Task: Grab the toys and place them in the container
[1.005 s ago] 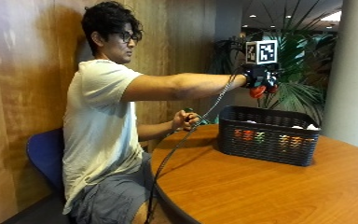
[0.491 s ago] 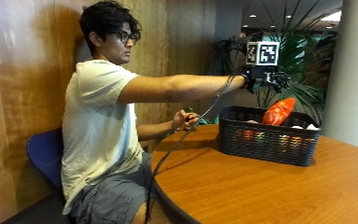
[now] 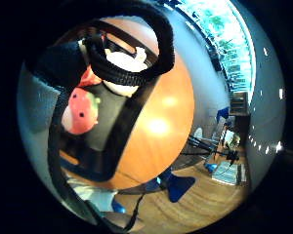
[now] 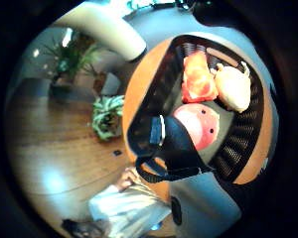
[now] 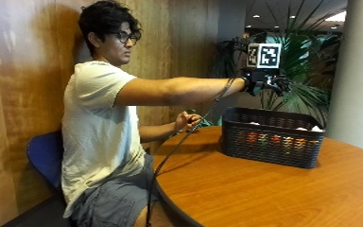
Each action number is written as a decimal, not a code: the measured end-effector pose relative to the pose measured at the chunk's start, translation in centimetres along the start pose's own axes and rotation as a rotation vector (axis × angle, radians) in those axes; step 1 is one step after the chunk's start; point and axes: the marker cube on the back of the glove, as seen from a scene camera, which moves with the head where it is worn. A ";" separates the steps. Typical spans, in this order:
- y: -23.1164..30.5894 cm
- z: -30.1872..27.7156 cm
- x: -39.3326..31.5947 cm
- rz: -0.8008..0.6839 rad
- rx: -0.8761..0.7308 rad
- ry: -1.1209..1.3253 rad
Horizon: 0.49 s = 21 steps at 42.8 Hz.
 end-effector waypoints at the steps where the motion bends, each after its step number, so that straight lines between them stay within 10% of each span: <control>1: 0.1 0.0 0.0 -0.002 0.000 0.002; 21: 5.7 3.9 2.4 -0.002 0.030 -0.032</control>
